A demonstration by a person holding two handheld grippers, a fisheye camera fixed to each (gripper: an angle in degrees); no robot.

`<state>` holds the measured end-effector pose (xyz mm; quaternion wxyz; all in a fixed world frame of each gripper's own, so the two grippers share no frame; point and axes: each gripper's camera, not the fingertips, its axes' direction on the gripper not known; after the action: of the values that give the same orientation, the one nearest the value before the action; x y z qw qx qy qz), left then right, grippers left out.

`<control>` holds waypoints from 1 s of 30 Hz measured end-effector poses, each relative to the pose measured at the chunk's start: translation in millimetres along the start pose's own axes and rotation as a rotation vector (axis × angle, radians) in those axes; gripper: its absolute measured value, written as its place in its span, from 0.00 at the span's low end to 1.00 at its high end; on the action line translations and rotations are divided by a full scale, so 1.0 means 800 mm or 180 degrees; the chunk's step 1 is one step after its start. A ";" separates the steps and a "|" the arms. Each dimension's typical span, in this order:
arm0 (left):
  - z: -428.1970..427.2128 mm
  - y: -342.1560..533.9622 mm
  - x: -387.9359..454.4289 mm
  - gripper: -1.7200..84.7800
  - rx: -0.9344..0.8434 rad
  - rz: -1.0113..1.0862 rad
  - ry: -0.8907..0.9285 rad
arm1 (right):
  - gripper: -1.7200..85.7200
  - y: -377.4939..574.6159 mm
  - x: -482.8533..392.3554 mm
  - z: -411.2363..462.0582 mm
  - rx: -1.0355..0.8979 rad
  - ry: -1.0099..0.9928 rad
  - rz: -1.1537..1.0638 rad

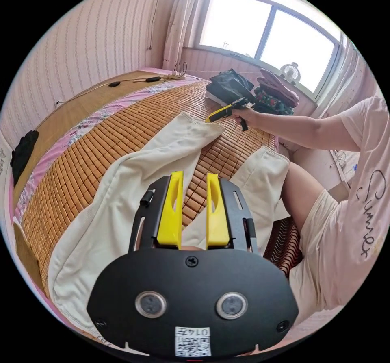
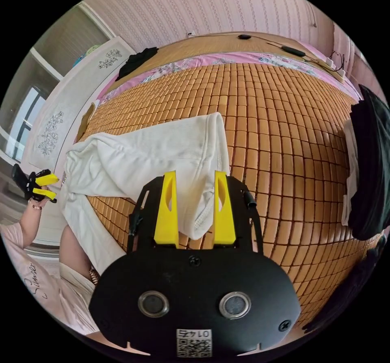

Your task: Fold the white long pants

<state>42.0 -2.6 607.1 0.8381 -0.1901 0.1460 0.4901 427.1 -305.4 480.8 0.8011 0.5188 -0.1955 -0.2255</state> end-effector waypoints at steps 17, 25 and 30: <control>0.152 -0.239 0.103 0.06 -0.0321 0.1581 -0.0131 | 0.04 0.087 -0.069 -0.132 0.1169 -0.0692 -0.1763; 0.084 -0.248 0.122 0.02 -0.0192 0.1787 -0.0106 | 0.32 0.187 -0.005 -0.111 0.1789 -0.0066 -0.0950; 0.040 -0.261 0.120 0.02 -0.0128 0.1890 0.0137 | 0.29 0.190 0.019 -0.080 0.2107 -0.0762 -0.0582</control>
<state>272.8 -7.6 630.8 0.6509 -0.1660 0.2032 0.7124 499.2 -211.7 597.4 0.5377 0.7353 -0.3031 -0.2797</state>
